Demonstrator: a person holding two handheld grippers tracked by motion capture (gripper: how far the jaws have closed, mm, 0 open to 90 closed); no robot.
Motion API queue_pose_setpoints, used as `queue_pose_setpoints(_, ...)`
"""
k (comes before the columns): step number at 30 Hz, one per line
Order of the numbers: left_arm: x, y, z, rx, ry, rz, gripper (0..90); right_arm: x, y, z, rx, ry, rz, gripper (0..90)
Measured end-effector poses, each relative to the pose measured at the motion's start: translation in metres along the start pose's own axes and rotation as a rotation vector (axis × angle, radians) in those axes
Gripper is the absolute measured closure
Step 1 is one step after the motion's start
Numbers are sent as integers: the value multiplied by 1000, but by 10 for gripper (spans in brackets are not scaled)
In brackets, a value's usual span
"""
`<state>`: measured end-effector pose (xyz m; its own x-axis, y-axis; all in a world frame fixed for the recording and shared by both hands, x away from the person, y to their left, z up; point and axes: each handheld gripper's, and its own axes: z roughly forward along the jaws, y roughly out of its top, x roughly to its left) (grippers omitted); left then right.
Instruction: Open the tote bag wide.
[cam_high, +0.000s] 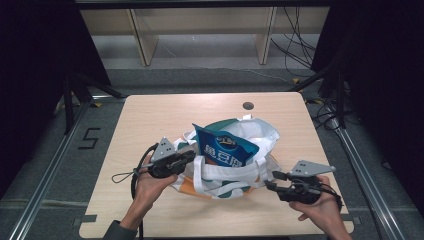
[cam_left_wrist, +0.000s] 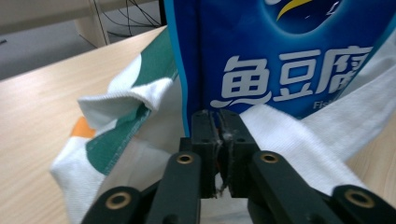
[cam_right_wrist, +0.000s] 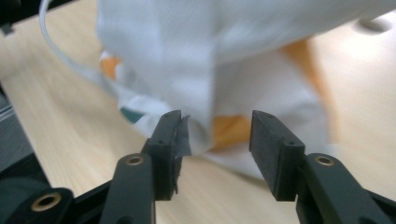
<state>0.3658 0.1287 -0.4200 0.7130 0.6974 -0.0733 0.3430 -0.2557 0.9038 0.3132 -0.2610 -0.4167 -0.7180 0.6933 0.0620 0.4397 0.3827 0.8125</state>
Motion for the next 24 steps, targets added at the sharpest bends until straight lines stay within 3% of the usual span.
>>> queue_pose_setpoints(3, -1, -5, 6, 23, -25, 2, 881, -11, 10, -16, -59, -61, 9, 551)
queue_pose_setpoints(4, -2, -7, 9, 29, -29, -3, 881, -13, 12, -18, -64, -64, 42, 547)
queue_pose_setpoints(5, -2, -9, 12, 33, -36, -2, 880, -20, 16, -19, -90, -80, 42, 544)
queue_pose_setpoints(8, -5, -13, 19, 45, -47, -2, 880, -41, 36, -16, -150, -121, 88, 527)
queue_pose_setpoints(9, -6, -13, 21, 47, -42, 10, 881, -45, 41, -15, -146, -129, 103, 516)
queue_pose_setpoints(11, -7, -12, 23, 50, -52, 17, 880, -56, 56, -8, -165, -121, 160, 491)
queue_pose_setpoints(14, -10, -14, 26, 61, -61, 39, 876, -69, 71, 11, -128, -142, 176, 484)
queue_pose_setpoints(16, -11, -17, 27, 71, -77, 55, 882, -74, 73, 30, -61, -140, 192, 525)
queue_pose_setpoints(18, -14, -20, 30, 86, -82, 64, 888, -75, 69, 40, -32, -112, 173, 673)
queue_pose_setpoints(20, -18, -26, 33, 120, -104, 88, 896, -74, 61, 47, 26, -142, 96, 811)
queue_pose_setpoints(21, -20, -28, 35, 135, -116, 109, 897, -74, 56, 46, 57, -146, 55, 834)
queue_pose_setpoints(24, -23, -32, 42, 178, -110, 158, 898, -76, 41, 47, 126, -118, 46, 846)
